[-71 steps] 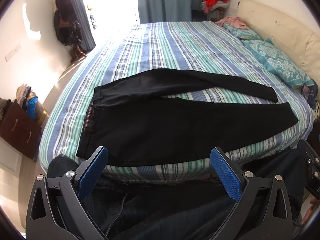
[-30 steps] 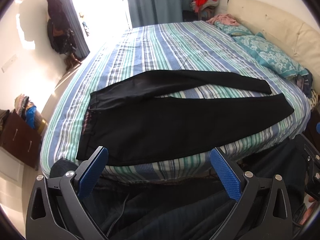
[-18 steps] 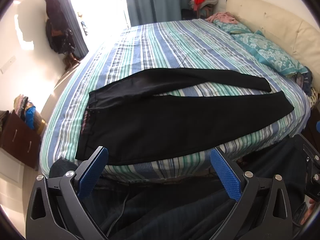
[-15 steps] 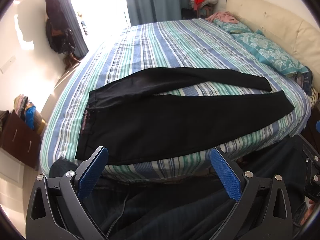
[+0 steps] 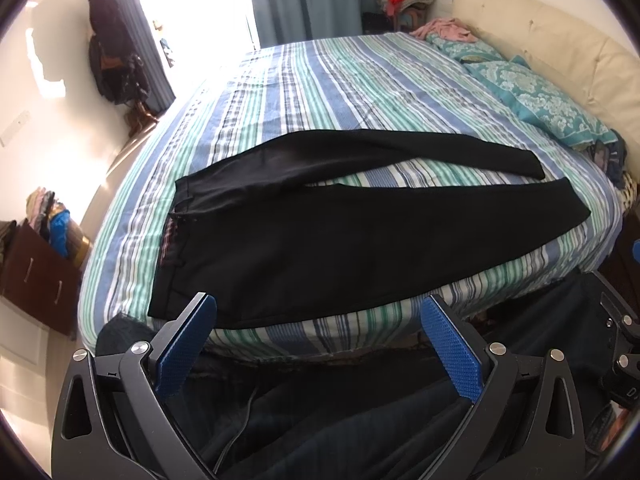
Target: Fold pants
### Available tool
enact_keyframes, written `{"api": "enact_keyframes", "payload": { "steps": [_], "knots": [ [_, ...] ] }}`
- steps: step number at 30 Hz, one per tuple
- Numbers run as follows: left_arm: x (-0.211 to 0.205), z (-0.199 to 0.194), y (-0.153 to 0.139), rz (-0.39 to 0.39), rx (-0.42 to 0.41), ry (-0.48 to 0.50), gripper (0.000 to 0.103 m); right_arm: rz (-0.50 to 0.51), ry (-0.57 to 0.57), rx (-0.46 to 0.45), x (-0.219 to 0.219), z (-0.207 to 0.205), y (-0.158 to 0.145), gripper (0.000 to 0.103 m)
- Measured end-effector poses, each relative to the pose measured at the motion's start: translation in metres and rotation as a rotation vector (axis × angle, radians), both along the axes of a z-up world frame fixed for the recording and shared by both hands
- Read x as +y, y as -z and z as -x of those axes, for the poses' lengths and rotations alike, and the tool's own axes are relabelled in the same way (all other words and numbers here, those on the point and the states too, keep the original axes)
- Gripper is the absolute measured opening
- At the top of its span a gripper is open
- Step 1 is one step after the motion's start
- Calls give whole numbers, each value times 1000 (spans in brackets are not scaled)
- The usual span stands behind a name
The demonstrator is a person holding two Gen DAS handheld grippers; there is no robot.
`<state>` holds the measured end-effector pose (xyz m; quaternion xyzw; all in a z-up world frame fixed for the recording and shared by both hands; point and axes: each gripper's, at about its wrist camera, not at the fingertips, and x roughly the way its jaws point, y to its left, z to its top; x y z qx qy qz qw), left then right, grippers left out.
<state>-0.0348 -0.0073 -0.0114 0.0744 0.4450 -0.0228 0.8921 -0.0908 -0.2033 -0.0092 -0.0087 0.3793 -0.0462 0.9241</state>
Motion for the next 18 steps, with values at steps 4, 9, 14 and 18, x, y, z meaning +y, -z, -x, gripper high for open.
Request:
{"api": "enact_keyframes", "payload": {
  "steps": [4, 9, 14, 18],
  "knots": [
    [2, 0, 1, 5, 4, -5, 102, 19, 13, 15, 1, -2, 3, 103],
    [1, -1, 3, 7, 13, -2, 102, 41, 40, 12, 0, -1, 2, 103],
    [-1, -1, 3, 4, 11, 2, 102, 46, 69, 25, -7, -2, 3, 103],
    [0, -1, 3, 5, 13, -3, 102, 62, 80, 37, -7, -3, 6, 103]
  ]
}}
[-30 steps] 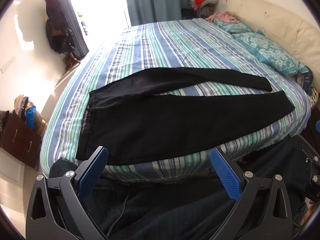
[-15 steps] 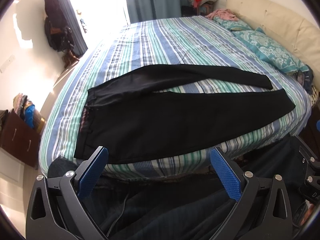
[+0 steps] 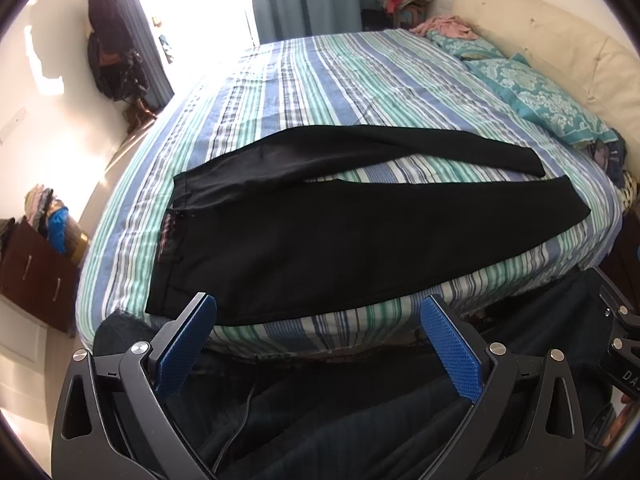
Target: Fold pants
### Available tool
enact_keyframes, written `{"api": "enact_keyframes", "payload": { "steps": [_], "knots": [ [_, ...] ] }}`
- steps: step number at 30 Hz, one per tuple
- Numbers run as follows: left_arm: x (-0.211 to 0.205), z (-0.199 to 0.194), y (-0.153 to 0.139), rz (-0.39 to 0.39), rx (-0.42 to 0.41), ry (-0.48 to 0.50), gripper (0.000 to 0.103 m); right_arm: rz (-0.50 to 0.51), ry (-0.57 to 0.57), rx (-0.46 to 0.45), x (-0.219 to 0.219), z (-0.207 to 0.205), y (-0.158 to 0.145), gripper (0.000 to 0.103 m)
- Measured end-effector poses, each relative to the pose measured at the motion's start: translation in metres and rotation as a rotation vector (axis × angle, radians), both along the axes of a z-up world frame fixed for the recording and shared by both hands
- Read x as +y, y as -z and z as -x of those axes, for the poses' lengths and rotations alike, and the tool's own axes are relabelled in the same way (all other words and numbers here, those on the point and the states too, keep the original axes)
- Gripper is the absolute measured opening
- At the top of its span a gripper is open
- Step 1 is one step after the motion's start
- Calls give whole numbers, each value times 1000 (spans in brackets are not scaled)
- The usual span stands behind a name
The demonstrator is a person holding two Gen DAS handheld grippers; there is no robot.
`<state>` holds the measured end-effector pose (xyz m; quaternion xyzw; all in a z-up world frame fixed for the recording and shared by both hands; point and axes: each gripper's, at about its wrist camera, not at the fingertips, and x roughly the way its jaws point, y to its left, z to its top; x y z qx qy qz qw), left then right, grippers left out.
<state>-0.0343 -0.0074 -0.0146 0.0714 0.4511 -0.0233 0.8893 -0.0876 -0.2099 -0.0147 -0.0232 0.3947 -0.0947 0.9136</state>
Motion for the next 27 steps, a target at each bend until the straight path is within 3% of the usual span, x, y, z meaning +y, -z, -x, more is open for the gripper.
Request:
{"api": "enact_keyframes", "payload": {
  "steps": [13, 19, 22, 24, 27],
  "knots": [
    [2, 0, 1, 3, 0, -3, 102, 6, 4, 11, 1, -1, 4, 103],
    [2, -5, -9, 58, -65, 44, 102, -73, -116, -79, 9, 3, -4, 103],
    [4, -16, -15, 88, -99, 47, 102, -142, -202, -51, 16, -9, 5, 103],
    [6, -25, -16, 81, -108, 32, 102, -207, -239, -16, 13, -24, 18, 103],
    [8, -34, -14, 31, -124, 4, 102, -246, -242, -46, -16, -49, 27, 103]
  ]
}}
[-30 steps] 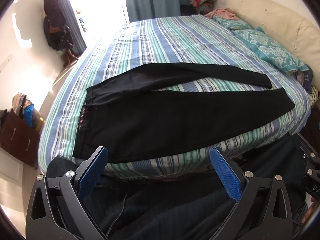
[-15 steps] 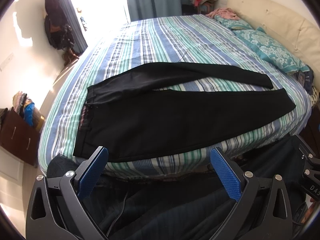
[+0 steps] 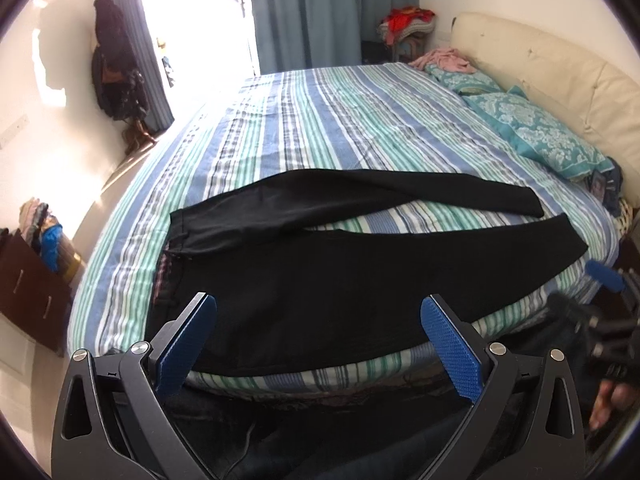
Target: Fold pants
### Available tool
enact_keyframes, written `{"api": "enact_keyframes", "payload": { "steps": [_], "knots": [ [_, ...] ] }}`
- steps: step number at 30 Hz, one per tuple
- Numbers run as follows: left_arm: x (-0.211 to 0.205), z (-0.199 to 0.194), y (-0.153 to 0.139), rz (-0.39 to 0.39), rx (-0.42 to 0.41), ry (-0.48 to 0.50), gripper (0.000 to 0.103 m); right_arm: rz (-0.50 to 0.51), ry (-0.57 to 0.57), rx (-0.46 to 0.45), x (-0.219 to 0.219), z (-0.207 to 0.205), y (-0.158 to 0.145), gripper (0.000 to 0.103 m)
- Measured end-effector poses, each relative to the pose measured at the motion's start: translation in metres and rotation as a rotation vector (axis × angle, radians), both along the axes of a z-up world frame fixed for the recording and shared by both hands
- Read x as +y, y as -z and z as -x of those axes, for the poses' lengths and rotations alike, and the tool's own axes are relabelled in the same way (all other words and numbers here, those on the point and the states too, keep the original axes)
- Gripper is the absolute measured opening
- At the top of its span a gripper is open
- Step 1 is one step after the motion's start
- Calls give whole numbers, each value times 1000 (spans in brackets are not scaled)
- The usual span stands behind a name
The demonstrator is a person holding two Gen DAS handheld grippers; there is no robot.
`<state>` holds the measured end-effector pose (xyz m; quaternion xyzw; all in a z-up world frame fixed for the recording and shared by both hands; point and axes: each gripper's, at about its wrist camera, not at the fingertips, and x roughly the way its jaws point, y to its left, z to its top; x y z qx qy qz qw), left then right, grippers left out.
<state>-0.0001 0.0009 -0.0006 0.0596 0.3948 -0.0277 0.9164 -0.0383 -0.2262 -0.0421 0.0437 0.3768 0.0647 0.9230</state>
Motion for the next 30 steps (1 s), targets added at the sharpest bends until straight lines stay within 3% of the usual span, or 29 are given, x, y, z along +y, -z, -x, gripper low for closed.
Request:
{"api": "enact_keyframes", "payload": {
  "steps": [3, 5, 7, 8, 10, 17, 21, 22, 23, 24, 28, 30],
  "knots": [
    [3, -9, 9, -30, 17, -24, 102, 68, 39, -76, -62, -41, 10, 103],
    [5, -15, 17, -35, 44, -41, 102, 187, 89, -63, -117, -79, 28, 103],
    [5, -20, 27, -44, 80, -58, 102, 356, 136, 26, -168, -119, 56, 97],
    [4, -22, 32, -48, 100, -66, 102, 399, 133, 90, -192, -136, 69, 84],
    [1, -28, 42, -54, 144, -77, 102, 439, 85, 174, -222, -160, 91, 77],
    [-20, -51, 65, -92, 248, -80, 102, 611, -105, 214, -223, -221, 149, 77],
    [-28, -59, 77, -139, 275, -81, 102, 791, -186, 245, -222, -255, 191, 71],
    [-30, -61, 81, -150, 288, -82, 102, 770, -203, 244, -226, -261, 193, 49],
    [-31, -64, 85, -156, 302, -82, 102, 717, -221, 255, -231, -267, 190, 15],
    [-32, -66, 87, -160, 313, -82, 102, 660, -225, 279, -236, -276, 185, 4],
    [-41, -76, 92, -173, 324, -73, 102, 478, -144, 199, -271, -326, 117, 5],
    [-48, -84, 94, -181, 334, -62, 102, 374, -48, 212, -303, -380, 87, 22]
  ]
}}
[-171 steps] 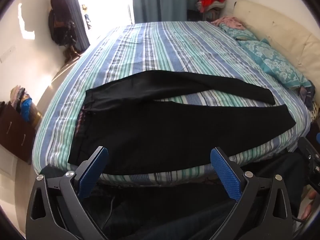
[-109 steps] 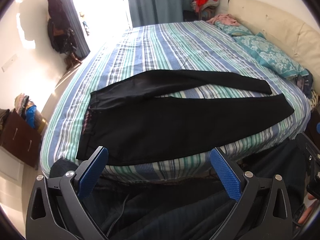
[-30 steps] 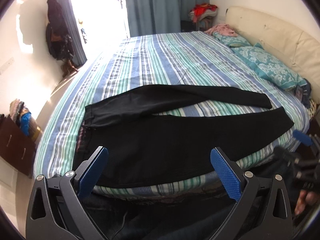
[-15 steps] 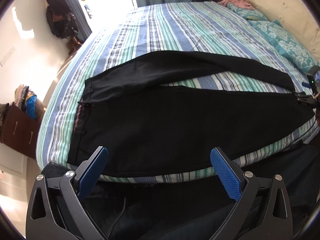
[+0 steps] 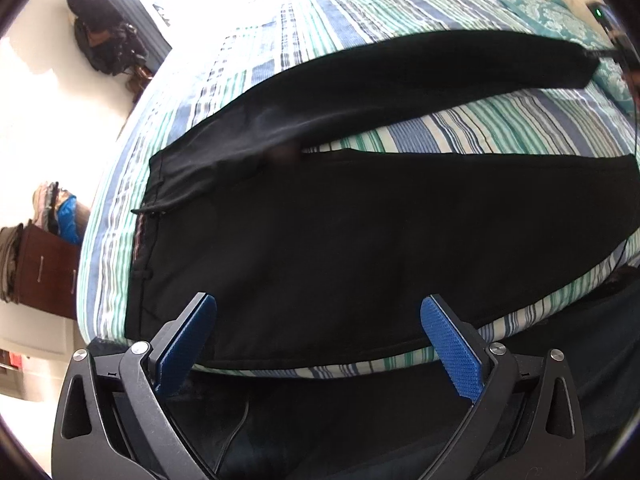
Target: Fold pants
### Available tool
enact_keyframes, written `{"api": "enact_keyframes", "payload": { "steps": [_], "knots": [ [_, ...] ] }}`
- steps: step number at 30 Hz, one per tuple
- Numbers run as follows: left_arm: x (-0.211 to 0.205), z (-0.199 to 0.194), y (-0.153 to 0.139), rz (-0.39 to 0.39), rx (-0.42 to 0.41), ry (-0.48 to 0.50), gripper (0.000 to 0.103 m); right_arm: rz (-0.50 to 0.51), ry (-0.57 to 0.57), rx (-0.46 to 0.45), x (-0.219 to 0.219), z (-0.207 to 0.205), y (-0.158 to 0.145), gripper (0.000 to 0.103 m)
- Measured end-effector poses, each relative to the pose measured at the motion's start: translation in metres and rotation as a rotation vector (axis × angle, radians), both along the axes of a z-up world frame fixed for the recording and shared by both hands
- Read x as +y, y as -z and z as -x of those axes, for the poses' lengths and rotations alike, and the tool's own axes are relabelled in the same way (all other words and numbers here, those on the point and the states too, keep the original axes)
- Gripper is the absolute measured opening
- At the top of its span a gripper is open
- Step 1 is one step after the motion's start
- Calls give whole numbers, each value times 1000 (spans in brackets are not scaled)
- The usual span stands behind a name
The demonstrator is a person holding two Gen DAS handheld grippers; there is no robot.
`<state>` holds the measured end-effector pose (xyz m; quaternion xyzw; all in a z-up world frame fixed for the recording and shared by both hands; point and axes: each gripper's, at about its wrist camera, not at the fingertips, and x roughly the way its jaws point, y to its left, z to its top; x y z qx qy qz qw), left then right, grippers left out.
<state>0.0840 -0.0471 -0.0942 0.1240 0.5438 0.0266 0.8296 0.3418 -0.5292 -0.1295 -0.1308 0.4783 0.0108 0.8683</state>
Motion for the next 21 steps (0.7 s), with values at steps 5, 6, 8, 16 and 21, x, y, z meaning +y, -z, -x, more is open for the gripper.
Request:
{"api": "enact_keyframes", "payload": {
  "steps": [5, 6, 8, 16, 21],
  "knots": [
    [-10, -11, 1, 6, -7, 21, 102, -73, 312, -63, -67, -80, -15, 62],
    [-10, -11, 4, 2, -4, 20, 102, -73, 345, -81, -76, -81, -7, 62],
    [-8, -14, 14, 8, 28, 14, 102, -186, 401, -46, -97, -81, 18, 60],
    [-11, -24, 38, -5, 100, 0, 102, -758, 549, 39, -100, -89, 116, 54],
    [-8, -21, 47, -12, 111, -3, 102, -349, 464, -54, -60, -115, 95, 11]
  ]
}}
